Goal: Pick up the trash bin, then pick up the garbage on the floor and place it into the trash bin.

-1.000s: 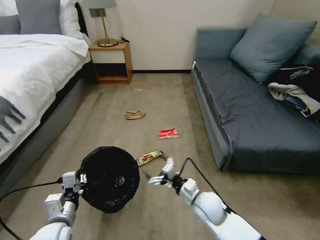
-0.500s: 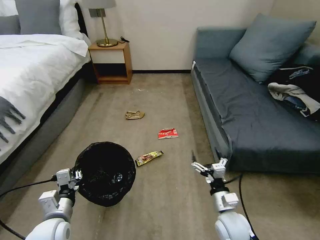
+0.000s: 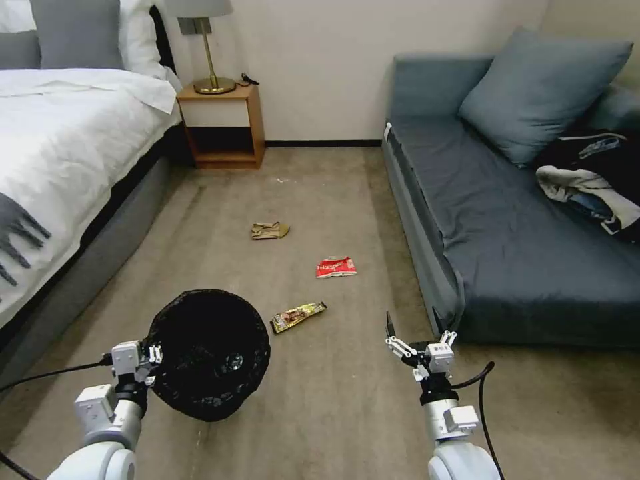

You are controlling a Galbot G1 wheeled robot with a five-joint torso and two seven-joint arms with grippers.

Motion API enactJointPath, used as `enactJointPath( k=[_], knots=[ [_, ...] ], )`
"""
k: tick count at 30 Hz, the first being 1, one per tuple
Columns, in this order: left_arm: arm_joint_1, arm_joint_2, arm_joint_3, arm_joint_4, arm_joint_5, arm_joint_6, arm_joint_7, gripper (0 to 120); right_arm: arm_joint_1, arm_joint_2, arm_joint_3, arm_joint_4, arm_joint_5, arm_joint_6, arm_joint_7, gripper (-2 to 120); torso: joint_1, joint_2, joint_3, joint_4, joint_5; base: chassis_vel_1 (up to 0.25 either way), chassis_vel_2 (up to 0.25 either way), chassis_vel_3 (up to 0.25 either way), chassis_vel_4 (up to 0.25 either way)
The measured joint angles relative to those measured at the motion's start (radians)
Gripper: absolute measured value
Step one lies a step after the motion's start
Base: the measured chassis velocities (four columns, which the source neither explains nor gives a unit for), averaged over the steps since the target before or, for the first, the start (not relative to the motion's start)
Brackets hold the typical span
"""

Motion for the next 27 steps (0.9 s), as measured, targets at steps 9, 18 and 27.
enactJointPath(
  k=[9, 18, 27],
  knots=[
    [-0.008, 0.007, -0.008, 0.018, 0.027, -0.010, 0.001, 7, 0.012, -0.004, -0.012, -0.010, 0.001, -0.002, -0.011, 100, 0.000, 0.000, 0.000, 0.0000, 0.0000, -0.011, 0.007, 0.007, -0.012],
    [-0.014, 0.008, -0.017, 0.025, 0.032, -0.013, -0.003, 7, 0.014, -0.012, -0.006, -0.012, 0.007, 0.009, -0.029, 100, 0.000, 0.000, 0.000, 0.0000, 0.0000, 0.000, 0.000, 0.000, 0.000],
    [-0.031, 0.017, -0.071, 0.046, 0.044, -0.012, -0.013, 7, 0.013, -0.015, -0.005, -0.018, 0.012, 0.016, -0.041, 100, 0.000, 0.000, 0.000, 0.0000, 0.0000, -0.078, 0.078, 0.081, -0.073]
  ],
)
